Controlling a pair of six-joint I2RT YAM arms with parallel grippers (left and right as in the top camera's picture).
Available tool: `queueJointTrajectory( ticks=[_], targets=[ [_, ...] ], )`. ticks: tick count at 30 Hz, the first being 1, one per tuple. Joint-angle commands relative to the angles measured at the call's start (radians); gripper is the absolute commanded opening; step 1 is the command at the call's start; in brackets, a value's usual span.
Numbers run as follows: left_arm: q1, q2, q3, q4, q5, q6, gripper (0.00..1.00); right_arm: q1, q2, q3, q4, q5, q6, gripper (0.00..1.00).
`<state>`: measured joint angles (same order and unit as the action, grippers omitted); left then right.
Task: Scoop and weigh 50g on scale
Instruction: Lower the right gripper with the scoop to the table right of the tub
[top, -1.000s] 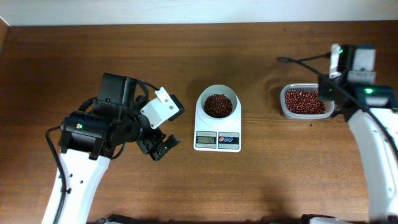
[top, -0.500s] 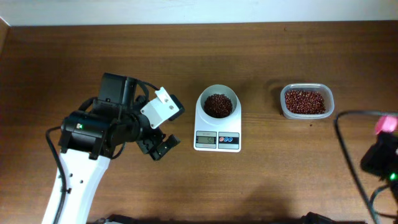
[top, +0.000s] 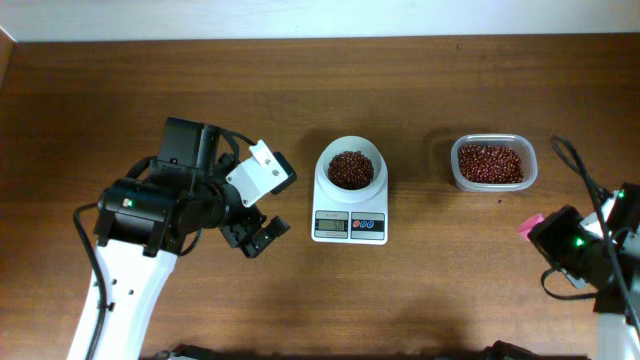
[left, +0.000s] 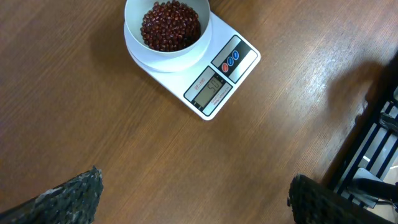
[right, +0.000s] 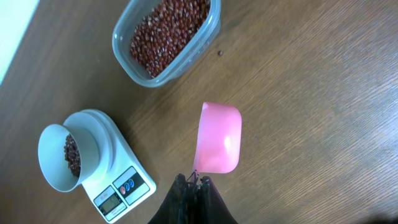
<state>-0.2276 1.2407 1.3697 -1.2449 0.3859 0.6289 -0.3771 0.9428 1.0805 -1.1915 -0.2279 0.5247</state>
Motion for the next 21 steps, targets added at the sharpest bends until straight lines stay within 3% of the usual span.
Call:
queueJointTrajectory(
  ticks=[1, 7, 21],
  targets=[
    [0.006, -0.003, -0.002, 0.001, 0.011, 0.015, 0.99, -0.004, 0.06, -0.008, 0.003, -0.064, 0.011, 0.04],
    [0.006, -0.003, -0.002, 0.001, 0.011, 0.015, 0.99, -0.003, 0.202, -0.01, 0.002, -0.183, -0.005, 0.04],
    [0.006, -0.003, -0.002, 0.001, 0.011, 0.015, 0.99, -0.003, 0.217, -0.011, 0.108, -0.18, -0.019, 0.04]
  ],
)
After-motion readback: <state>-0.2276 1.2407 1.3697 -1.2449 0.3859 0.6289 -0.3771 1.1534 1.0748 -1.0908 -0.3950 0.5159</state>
